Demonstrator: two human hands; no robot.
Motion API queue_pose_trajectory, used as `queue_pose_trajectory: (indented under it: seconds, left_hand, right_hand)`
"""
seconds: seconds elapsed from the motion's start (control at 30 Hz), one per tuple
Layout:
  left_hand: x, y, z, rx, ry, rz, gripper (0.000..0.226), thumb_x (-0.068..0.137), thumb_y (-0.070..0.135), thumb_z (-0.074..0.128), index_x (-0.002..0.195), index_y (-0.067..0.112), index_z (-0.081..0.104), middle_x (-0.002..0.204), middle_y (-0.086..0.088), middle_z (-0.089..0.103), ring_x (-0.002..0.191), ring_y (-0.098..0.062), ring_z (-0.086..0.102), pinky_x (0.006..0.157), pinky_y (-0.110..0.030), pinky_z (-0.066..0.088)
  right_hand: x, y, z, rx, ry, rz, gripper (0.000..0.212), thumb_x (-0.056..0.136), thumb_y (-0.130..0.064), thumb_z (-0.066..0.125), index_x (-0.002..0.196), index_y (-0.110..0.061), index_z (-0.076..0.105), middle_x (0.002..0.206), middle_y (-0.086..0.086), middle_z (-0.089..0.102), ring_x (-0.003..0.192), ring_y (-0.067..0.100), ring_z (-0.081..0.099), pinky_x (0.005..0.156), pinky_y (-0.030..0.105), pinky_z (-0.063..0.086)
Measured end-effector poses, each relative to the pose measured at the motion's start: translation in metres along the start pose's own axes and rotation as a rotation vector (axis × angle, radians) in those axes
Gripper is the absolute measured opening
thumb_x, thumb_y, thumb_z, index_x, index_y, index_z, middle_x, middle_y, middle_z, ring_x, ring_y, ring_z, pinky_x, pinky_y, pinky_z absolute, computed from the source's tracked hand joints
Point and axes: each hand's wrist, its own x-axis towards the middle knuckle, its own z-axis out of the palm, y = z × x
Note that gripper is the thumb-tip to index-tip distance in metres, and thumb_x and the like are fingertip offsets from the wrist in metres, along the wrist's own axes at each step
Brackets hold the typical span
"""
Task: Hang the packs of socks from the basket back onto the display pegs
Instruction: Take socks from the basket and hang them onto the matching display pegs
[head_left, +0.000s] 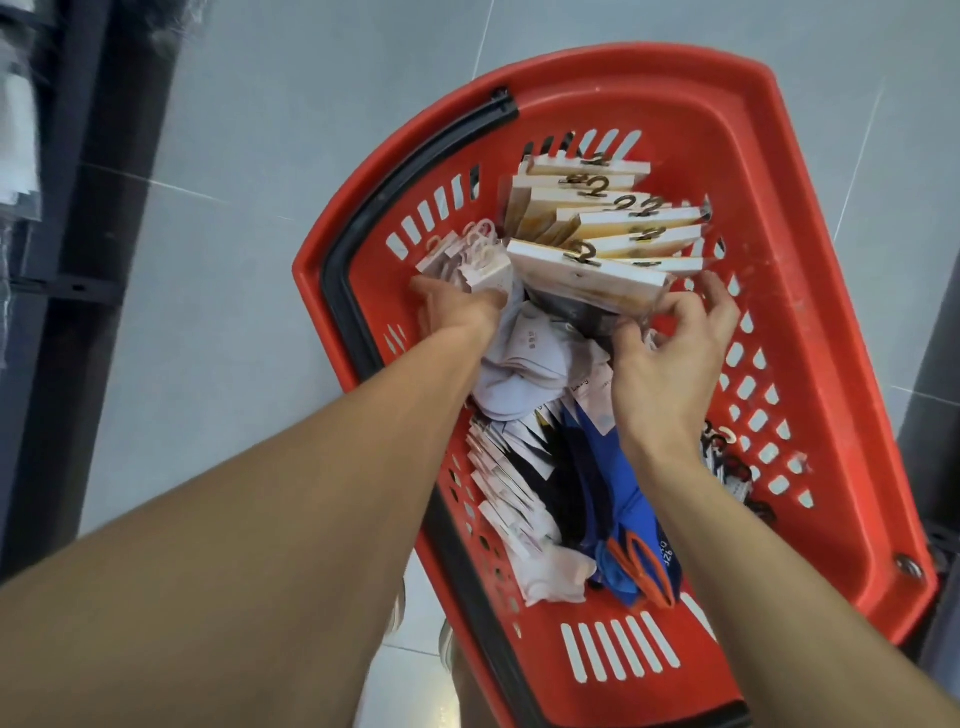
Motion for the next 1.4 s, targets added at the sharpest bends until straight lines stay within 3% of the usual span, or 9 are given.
queue_pose_trajectory:
  seconds: [0.13, 0.3, 0.4, 0.53, 0.7, 0.8, 1.0, 1.23, 1.4]
  left_hand:
    - [-0.001, 0.007, 0.012, -0.097, 0.052, -0.052, 0.091, 0.088, 0.031, 0.072, 0.151, 0.008, 0.01, 0.154, -0.014, 0.029, 0.138, -0.033, 0.037, 0.112, -0.039, 0.036]
    - [-0.005, 0.011, 0.02, -0.335, 0.016, -0.147, 0.095, 0.087, 0.024, 0.073, 0.151, 0.017, 0.004, 0.132, -0.01, 0.043, 0.107, -0.027, 0.053, 0.097, -0.037, 0.043]
    - [-0.002, 0.004, 0.017, -0.332, -0.007, -0.11, 0.085, 0.083, 0.019, 0.076, 0.144, 0.02, 0.016, 0.114, -0.003, 0.045, 0.076, -0.016, 0.047, 0.069, -0.034, 0.05]
    - [0.005, -0.002, 0.022, -0.25, 0.043, 0.009, 0.085, 0.075, 0.023, 0.081, 0.14, 0.02, 0.027, 0.144, -0.006, 0.031, 0.125, -0.029, 0.041, 0.103, -0.044, 0.042]
    - [0.006, -0.006, 0.028, -0.276, 0.105, 0.137, 0.076, 0.073, 0.023, 0.082, 0.129, 0.019, 0.03, 0.114, -0.001, 0.048, 0.107, -0.022, 0.051, 0.09, -0.035, 0.04]
    - [0.008, -0.007, 0.027, -0.19, 0.101, 0.152, 0.079, 0.073, 0.019, 0.08, 0.134, 0.017, 0.029, 0.122, -0.002, 0.048, 0.113, -0.023, 0.05, 0.102, -0.039, 0.041]
    - [0.015, -0.003, 0.022, 0.01, 0.062, 0.195, 0.072, 0.079, 0.028, 0.076, 0.143, 0.021, 0.044, 0.147, -0.008, 0.037, 0.136, -0.031, 0.04, 0.116, -0.044, 0.033]
    - [0.004, -0.007, 0.016, -0.005, 0.023, 0.214, 0.068, 0.084, 0.031, 0.07, 0.144, 0.029, 0.04, 0.142, -0.006, 0.054, 0.132, -0.031, 0.049, 0.11, -0.047, 0.041]
    - [-0.019, -0.011, 0.009, -0.102, 0.075, 0.234, 0.074, 0.085, 0.041, 0.068, 0.149, 0.027, 0.034, 0.146, -0.004, 0.051, 0.134, -0.03, 0.046, 0.11, -0.041, 0.039]
  right_hand:
    - [-0.001, 0.0, 0.002, 0.039, -0.038, 0.022, 0.029, 0.085, -0.014, 0.065, 0.075, -0.037, 0.05, 0.157, -0.001, 0.024, 0.141, 0.009, 0.032, 0.113, 0.038, 0.038]
    - [0.005, 0.003, 0.001, 0.042, -0.07, 0.005, 0.03, 0.085, -0.015, 0.067, 0.074, -0.037, 0.05, 0.154, -0.001, 0.028, 0.143, 0.012, 0.031, 0.114, 0.042, 0.035]
    - [0.011, 0.004, 0.001, 0.037, -0.081, -0.013, 0.026, 0.085, -0.017, 0.069, 0.076, -0.036, 0.052, 0.151, -0.004, 0.033, 0.142, 0.008, 0.03, 0.114, 0.039, 0.035]
    - [0.021, 0.008, 0.001, 0.088, -0.065, -0.018, 0.025, 0.083, -0.017, 0.071, 0.1, -0.026, 0.054, 0.133, -0.003, 0.052, 0.13, 0.01, 0.047, 0.107, 0.038, 0.043]
    - [0.016, 0.008, -0.001, 0.239, -0.093, 0.032, 0.074, 0.08, -0.011, 0.075, 0.138, -0.021, 0.031, 0.132, -0.015, 0.05, 0.119, -0.011, 0.051, 0.098, 0.019, 0.049]
    - [0.022, 0.005, -0.002, 0.193, -0.193, 0.014, 0.093, 0.077, -0.016, 0.08, 0.151, -0.021, 0.023, 0.132, -0.022, 0.043, 0.109, -0.03, 0.041, 0.089, -0.003, 0.037]
    - [0.039, 0.0, -0.004, 0.157, -0.372, 0.034, 0.092, 0.07, -0.006, 0.084, 0.138, -0.028, 0.026, 0.142, 0.002, 0.041, 0.132, 0.017, 0.044, 0.112, 0.037, 0.039]
    - [0.047, -0.005, 0.001, 0.209, -0.413, 0.036, 0.101, 0.071, 0.003, 0.081, 0.147, -0.019, 0.018, 0.136, 0.002, 0.052, 0.122, 0.013, 0.055, 0.106, 0.031, 0.046]
    - [0.049, -0.007, -0.003, 0.211, -0.436, -0.011, 0.078, 0.07, 0.003, 0.081, 0.126, -0.027, 0.035, 0.132, 0.008, 0.054, 0.116, 0.015, 0.06, 0.097, 0.032, 0.052]
